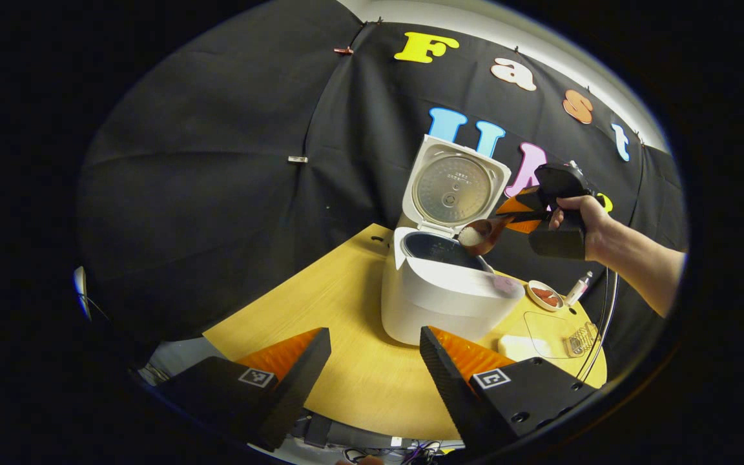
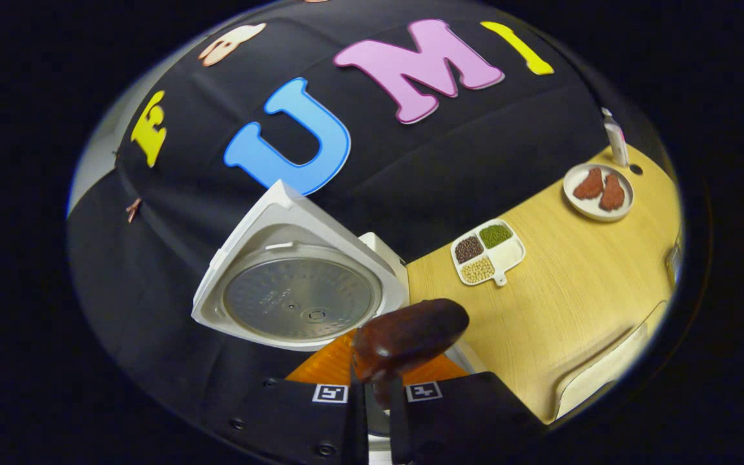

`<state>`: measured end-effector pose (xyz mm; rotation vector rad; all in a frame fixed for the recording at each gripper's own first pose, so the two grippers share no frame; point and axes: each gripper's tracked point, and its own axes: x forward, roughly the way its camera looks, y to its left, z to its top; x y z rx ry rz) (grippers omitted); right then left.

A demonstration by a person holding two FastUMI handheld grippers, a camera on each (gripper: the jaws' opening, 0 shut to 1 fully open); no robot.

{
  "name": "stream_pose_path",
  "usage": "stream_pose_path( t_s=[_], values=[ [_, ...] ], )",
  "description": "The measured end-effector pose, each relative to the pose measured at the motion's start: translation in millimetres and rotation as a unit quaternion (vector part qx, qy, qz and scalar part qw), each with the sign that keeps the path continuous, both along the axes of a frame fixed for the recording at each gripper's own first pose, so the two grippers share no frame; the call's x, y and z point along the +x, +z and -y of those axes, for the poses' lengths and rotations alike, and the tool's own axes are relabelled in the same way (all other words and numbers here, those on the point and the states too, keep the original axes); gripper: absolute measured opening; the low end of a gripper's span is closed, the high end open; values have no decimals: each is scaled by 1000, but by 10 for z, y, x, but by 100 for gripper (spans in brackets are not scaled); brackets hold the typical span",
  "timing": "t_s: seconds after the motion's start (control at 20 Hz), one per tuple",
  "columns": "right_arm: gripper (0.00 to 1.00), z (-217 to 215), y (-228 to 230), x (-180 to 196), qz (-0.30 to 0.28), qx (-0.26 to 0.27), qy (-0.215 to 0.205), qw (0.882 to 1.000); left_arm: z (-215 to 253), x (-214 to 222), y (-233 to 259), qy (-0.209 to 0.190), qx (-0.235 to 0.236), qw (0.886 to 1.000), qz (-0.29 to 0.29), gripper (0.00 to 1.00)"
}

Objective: Close the left gripper, press the button to open the rice cooker; take a wooden spoon from the chopstick holder with the right hand, scoop a spoonful of rice and pour it into the rice cooker, then put the wooden spoon back into the chopstick holder.

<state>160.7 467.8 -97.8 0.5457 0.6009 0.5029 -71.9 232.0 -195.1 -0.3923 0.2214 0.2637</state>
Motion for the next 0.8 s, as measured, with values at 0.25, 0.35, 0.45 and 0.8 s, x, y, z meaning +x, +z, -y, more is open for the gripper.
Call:
stream_pose_path(
  t_s=[0.25,0.35,0.45,0.8],
  values=[
    [18,-282,-109,-56,65,-70,51,994,-18,30,-38,2,-2,1000,-4,96],
    [18,-364,-135,-61,82,-88,67,990,-23,55,-55,1,-3,1000,-6,95],
    [18,-429,-103,-76,111,-105,82,985,-8,61,-78,0,-2,1000,-6,97],
    [17,-704,-77,-171,198,-173,142,954,35,114,-128,-1,1,1000,-9,95]
  ],
)
